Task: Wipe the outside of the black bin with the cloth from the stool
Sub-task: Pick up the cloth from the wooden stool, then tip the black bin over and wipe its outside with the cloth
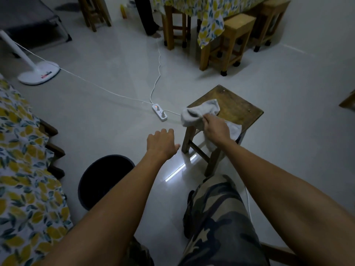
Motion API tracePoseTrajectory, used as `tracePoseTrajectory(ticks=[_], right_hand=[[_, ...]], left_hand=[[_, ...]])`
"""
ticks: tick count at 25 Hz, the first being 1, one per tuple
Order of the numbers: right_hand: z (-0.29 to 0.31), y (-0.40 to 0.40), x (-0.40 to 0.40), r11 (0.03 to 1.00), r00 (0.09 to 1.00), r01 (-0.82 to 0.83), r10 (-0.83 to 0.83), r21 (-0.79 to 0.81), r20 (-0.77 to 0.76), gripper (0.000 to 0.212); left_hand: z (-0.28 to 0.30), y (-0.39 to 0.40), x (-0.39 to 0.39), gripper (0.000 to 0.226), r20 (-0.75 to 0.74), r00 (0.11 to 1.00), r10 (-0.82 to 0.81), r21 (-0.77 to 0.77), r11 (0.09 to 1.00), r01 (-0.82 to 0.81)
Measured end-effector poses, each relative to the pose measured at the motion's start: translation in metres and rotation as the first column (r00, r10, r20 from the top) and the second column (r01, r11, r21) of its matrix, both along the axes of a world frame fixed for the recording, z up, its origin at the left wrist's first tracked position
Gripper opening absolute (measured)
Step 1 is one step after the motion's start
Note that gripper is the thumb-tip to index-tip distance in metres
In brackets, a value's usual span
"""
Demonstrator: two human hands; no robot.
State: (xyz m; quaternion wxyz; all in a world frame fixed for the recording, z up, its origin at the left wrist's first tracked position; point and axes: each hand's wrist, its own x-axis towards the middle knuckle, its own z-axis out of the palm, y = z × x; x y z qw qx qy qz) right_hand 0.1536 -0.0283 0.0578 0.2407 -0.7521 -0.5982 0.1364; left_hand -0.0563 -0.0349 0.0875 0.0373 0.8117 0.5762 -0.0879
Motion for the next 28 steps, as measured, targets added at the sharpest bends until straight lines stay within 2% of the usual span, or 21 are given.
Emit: tracePoseTrajectory(ticks=[4, 8, 15, 22, 28], right_hand=[[0.032, -0.007, -0.032, 0.999, 0.995, -0.045, 0.043, -0.022, -0.091, 0.029], [0.056, -0.017, -0.078, 0.995, 0.985, -0.083, 0.089, 0.049, -0.151, 0.03], [0.046, -0.045, -0.17, 0.961, 0.938, -0.275, 0.266, -0.01, -0.222, 0.029], [-0.006, -0.049, -0.249, 0.913, 0.9, -0.39, 0.351, -0.121, -0.259, 0.029], [-0.075, -0.029, -0.275, 0.931, 0.888, -0.329, 0.249, -0.156, -0.387, 0.031]], left_hand=[[0.025, -0.019, -0.02, 0.06, 0.035, 0.999, 0.036, 0.033, 0.999, -0.038], [0.047, -0.044, -0.052, 0.058, 0.04, 0.994, 0.1, 0.069, 0.992, -0.103], [0.045, -0.086, -0.121, 0.052, 0.096, 0.962, 0.254, 0.024, 0.966, -0.257], [-0.009, -0.097, -0.195, 0.051, 0.075, 0.924, 0.375, -0.095, 0.925, -0.368], [-0.112, -0.057, -0.224, 0.058, 0.037, 0.904, 0.427, -0.278, 0.873, -0.401]])
